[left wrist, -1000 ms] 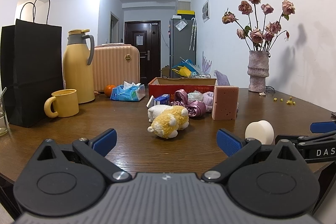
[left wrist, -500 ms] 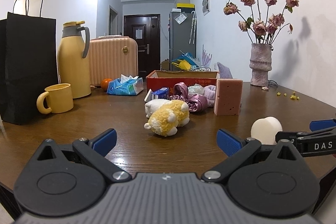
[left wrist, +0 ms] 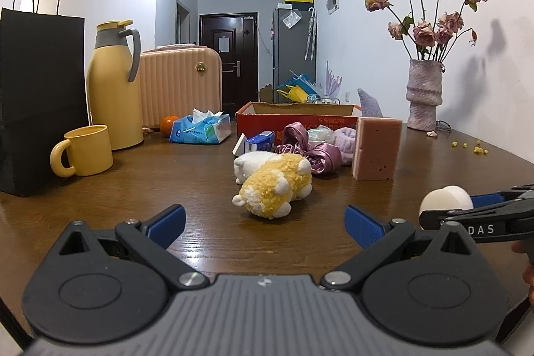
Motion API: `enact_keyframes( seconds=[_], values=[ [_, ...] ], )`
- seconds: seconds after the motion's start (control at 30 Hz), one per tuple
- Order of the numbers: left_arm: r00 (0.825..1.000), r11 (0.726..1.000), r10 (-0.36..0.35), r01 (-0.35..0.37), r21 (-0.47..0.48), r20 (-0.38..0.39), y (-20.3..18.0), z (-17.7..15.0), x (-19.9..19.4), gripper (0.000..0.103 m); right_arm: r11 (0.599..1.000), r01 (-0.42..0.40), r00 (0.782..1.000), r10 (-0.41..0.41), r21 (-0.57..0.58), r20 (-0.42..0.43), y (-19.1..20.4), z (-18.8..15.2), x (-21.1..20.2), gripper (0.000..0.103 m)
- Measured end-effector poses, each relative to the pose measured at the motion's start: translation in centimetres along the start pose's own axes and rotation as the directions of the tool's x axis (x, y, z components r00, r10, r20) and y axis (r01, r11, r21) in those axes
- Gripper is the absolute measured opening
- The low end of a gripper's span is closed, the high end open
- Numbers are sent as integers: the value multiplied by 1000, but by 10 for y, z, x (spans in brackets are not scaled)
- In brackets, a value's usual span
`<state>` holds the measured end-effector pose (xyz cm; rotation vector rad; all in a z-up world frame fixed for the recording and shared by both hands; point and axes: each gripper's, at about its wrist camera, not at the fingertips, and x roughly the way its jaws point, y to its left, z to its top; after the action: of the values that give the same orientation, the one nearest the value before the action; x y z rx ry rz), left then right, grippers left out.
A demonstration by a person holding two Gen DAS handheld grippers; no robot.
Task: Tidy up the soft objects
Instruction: 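Move the right gripper onto the white foam roll and close it, then grasp the yellow-white plush toy with the left gripper while the right gripper holds the foam roll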
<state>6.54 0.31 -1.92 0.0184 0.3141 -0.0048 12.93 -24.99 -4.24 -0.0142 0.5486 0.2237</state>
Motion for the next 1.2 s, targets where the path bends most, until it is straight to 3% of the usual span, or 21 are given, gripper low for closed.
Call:
enact_keyframes(
  seconds=[0.07, 0.13, 0.17, 1.2],
  values=[
    [1000, 1000, 1, -1, -1, -5, 0, 1, 5, 103, 1000, -15, 1000, 15, -5, -20, 0, 3, 7, 53],
    [1000, 1000, 0, -1, -3, -13, 0, 1, 11, 103, 1000, -26, 999, 26, -5, -37, -1, 4, 13, 30],
    [1000, 1000, -1, 1, -3, -17, 0, 1, 14, 103, 1000, -29, 999, 29, -2, -45, -1, 5, 16, 29],
    [993, 1000, -6, 7, 2, -116, -3, 46, 101, 103, 998, 43, 998, -45, 44, 54, -63, 71, 54, 29]
  ],
)
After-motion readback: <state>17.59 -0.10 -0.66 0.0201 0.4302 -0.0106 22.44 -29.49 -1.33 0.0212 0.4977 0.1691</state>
